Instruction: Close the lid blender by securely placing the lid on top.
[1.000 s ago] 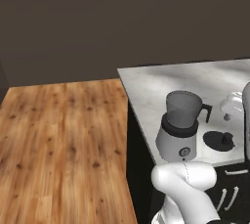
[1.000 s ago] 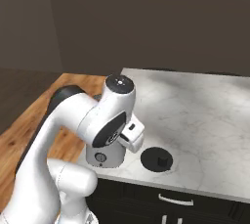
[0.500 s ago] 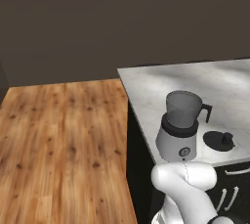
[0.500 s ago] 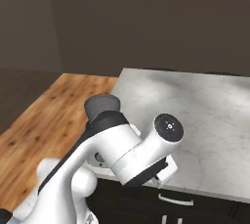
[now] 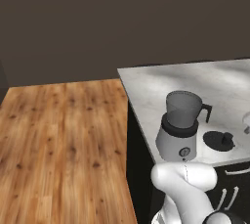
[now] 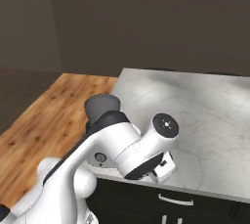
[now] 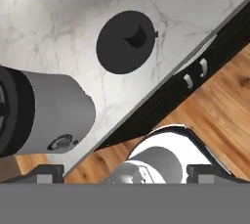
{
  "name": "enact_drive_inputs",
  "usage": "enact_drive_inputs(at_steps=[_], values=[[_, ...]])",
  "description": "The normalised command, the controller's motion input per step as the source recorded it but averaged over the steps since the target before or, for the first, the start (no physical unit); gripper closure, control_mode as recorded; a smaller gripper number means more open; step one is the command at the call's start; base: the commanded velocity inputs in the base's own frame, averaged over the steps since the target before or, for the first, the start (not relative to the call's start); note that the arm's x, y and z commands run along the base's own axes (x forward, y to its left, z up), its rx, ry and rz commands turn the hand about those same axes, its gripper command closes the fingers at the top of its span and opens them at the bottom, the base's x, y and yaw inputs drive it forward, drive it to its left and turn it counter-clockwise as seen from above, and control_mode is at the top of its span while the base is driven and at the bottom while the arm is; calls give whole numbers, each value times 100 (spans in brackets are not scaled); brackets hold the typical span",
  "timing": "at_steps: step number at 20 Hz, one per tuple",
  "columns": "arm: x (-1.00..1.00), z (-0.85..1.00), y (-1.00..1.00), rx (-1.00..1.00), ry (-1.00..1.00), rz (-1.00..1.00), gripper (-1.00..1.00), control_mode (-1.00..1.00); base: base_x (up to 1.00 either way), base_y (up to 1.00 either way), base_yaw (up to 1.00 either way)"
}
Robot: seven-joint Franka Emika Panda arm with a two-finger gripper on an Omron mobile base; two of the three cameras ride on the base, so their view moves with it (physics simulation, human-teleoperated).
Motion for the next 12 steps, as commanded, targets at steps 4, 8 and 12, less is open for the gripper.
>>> enact_drive_inputs(at_steps=[4,8,12], values=[[58,-12,0,0,16,3,-100,-100,0,0,0],[32,-21,-21,0,7,9,-100,-100,0,0,0],[20,-27,-26,2,4,8,-100,-100,0,0,0]])
